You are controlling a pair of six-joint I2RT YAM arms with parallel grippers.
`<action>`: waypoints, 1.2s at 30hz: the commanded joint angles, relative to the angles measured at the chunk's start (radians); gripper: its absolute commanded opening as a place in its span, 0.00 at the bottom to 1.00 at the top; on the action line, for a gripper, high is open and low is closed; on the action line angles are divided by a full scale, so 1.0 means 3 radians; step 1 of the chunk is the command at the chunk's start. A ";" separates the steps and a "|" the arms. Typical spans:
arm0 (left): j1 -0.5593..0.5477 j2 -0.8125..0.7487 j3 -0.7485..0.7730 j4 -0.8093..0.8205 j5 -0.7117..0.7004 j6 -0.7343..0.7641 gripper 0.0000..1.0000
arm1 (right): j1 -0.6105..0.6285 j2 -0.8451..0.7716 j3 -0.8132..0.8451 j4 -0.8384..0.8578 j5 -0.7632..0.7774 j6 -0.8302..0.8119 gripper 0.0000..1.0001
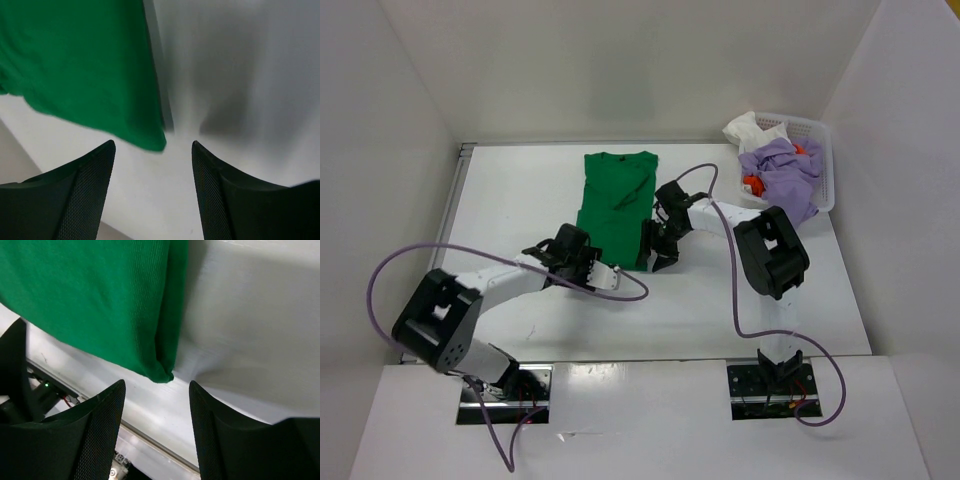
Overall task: Fold and stack the t-shirts
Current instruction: Grab one side of the 2/3 rectangular tshirt with both arms
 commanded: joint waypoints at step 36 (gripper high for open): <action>0.0155 0.0658 0.0256 0.0252 -0.0065 -0.0353 0.06 | 0.0026 0.0183 -0.0047 0.0255 0.0019 0.0216 0.00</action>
